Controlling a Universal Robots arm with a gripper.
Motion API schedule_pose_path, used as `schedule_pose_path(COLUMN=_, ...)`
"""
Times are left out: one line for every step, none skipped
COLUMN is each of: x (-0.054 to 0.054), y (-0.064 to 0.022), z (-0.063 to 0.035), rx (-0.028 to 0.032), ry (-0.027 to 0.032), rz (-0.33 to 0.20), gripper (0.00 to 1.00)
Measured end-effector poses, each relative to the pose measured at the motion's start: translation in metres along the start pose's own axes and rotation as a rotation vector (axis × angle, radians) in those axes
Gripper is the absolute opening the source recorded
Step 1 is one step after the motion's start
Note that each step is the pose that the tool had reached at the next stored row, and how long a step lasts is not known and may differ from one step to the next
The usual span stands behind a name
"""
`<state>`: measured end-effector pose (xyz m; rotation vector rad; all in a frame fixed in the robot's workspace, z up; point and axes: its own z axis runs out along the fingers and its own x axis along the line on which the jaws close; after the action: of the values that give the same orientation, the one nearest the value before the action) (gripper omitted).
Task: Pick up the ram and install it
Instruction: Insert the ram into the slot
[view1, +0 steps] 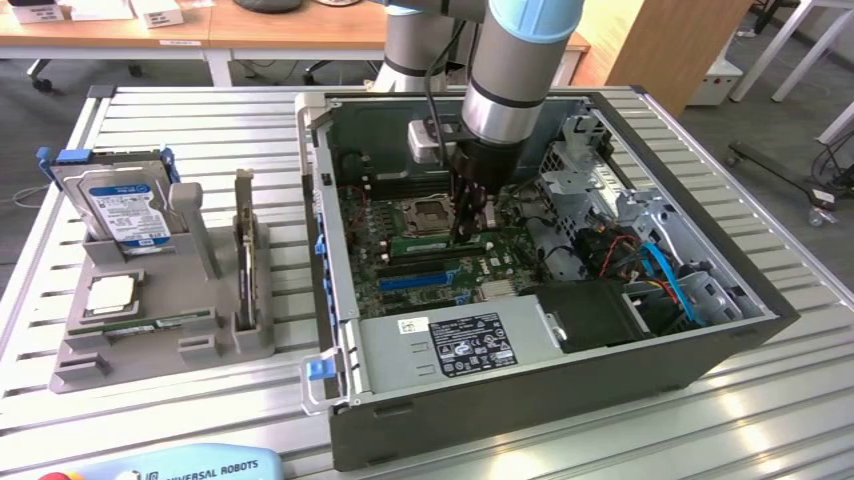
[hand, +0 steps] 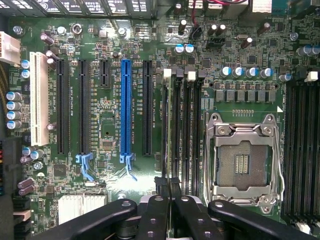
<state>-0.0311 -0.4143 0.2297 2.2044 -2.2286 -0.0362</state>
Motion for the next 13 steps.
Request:
schedule_pose_path(x=0.0001, y=0.0, z=0.0, rx=-0.0001, ry=0.0, rz=0.0, gripper=0.12)
schedule_pose_path(x=0.0003, y=-0.0001, z=0.0003, rx=0.0, ry=0.0, rz=0.0, gripper=0.12)
schedule_pose_path(x=0.0003, y=-0.0001, z=0.0004, rx=0.0, ry=0.0, rz=0.0, gripper=0.12)
schedule_pose_path(x=0.0003, y=-0.0001, z=0.0004, rx=0.0, ry=0.0, rz=0.0, gripper=0.12)
schedule_pose_path(x=0.0003, y=-0.0001, z=0.0004, rx=0.0, ry=0.0, rz=0.0, gripper=0.12)
schedule_pose_path(x=0.0003, y=-0.0001, z=0.0004, rx=0.0, ry=0.0, rz=-0.001, gripper=0.12)
schedule_pose_path(x=0.0003, y=-0.0001, z=0.0004, rx=0.0, ry=0.0, rz=-0.002, gripper=0.12)
schedule_pose_path(x=0.0003, y=-0.0001, z=0.0004, rx=-0.0001, ry=0.0, rz=-0.003, gripper=0.12)
schedule_pose_path(x=0.0003, y=-0.0001, z=0.0004, rx=-0.0001, ry=0.0001, rz=-0.004, gripper=0.12)
schedule_pose_path(x=0.0003, y=-0.0001, z=0.0004, rx=0.0, ry=0.0001, rz=-0.005, gripper=0.12)
schedule_pose_path(x=0.0003, y=-0.0001, z=0.0004, rx=-0.0001, ry=0.0001, rz=-0.006, gripper=0.12)
schedule_pose_path(x=0.0003, y=-0.0001, z=0.0004, rx=-0.0001, ry=0.0002, rz=-0.007, gripper=0.12)
schedule_pose_path(x=0.0004, y=-0.0001, z=0.0004, rx=-0.0001, ry=0.0002, rz=-0.008, gripper=0.12)
